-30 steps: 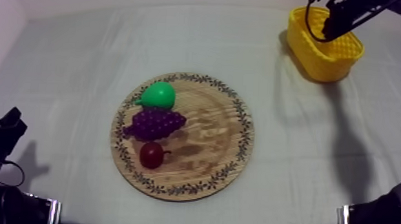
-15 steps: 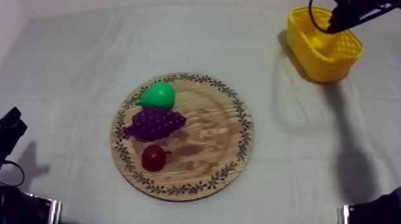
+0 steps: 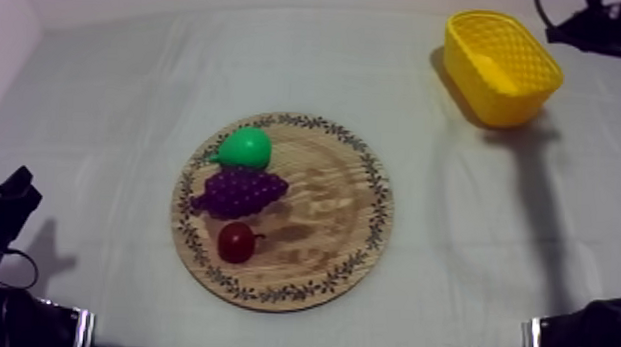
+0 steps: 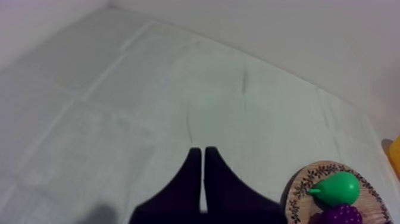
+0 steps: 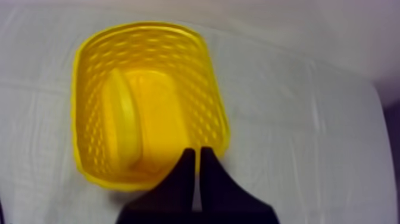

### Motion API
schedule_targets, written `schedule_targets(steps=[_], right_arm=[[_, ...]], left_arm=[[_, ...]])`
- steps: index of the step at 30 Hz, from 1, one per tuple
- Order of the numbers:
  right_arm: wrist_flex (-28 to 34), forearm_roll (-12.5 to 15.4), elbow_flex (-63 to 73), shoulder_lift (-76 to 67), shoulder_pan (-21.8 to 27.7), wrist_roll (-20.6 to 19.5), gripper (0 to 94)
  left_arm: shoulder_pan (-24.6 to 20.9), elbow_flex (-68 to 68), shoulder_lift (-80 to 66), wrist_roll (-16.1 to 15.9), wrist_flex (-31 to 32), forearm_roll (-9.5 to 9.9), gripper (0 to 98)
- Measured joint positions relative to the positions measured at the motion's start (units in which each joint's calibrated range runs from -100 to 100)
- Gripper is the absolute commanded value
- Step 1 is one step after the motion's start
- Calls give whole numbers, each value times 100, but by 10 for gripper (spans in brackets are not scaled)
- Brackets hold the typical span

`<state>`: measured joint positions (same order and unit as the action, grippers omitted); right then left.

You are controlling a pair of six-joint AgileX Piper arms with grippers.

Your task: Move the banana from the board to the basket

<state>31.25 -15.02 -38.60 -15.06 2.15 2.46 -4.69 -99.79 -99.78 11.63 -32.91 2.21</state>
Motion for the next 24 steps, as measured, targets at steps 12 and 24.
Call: schedule_targets(steps=[12, 24], right_arm=[[-631, 1089, -2972, -3106, 114, -838, 7], [-153, 1729, -5375, -5953, 227, 342, 7]], left_arm=[[0, 0, 0, 0, 0, 0, 1], [0, 0, 0, 0, 0, 0, 1]])
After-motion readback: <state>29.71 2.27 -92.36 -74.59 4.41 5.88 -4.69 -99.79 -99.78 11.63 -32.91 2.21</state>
